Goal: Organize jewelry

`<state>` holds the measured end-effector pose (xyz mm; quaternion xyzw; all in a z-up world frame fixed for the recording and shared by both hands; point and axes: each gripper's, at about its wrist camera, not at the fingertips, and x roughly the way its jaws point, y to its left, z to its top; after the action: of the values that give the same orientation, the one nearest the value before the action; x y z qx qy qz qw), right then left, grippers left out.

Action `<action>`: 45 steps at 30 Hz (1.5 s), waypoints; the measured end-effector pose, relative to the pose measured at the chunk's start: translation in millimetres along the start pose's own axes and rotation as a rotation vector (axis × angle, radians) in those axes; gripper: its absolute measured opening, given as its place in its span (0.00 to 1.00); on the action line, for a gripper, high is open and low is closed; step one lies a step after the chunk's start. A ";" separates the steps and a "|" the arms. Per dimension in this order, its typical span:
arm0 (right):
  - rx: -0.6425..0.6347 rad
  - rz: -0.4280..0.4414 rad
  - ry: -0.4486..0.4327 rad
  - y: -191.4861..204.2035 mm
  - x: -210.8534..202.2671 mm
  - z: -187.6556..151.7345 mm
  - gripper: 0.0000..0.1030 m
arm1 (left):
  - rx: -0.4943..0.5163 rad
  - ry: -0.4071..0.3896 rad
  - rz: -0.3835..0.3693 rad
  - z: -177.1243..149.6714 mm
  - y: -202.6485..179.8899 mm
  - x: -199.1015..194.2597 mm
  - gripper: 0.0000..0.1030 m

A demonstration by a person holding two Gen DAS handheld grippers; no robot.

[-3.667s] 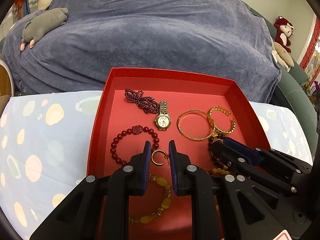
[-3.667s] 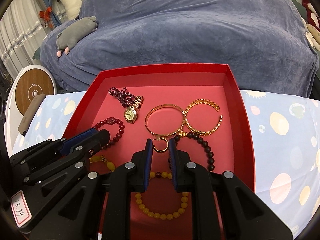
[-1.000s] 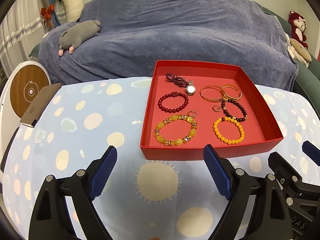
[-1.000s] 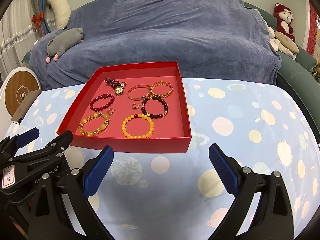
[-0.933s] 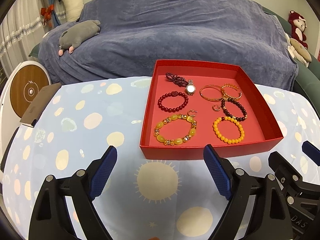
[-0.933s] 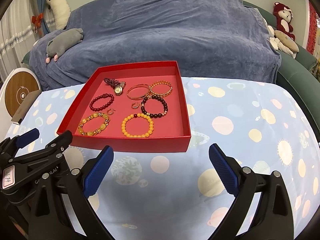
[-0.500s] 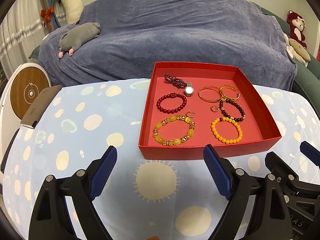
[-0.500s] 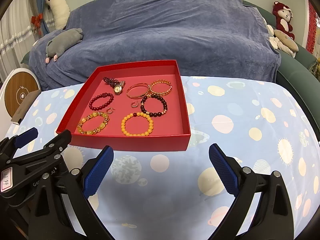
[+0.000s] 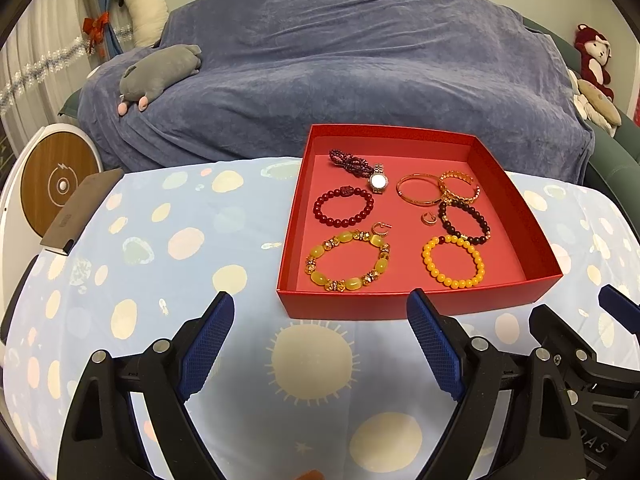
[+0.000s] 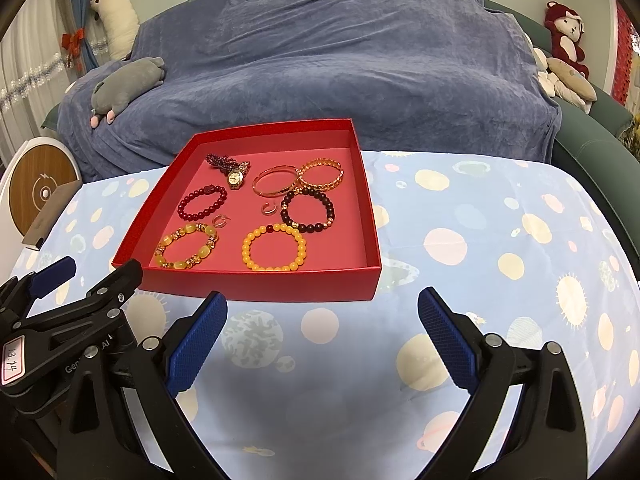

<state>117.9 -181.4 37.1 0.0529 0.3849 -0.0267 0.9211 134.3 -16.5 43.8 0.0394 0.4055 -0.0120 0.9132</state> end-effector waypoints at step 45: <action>0.004 -0.018 0.001 -1.1 -0.4 -2.5 0.93 | -0.010 -0.028 -0.003 -1.7 1.2 -3.7 0.83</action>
<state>115.7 -182.2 35.6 0.0515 0.3860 -0.0357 0.9204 130.7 -15.2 45.5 0.0340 0.3927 -0.0117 0.9190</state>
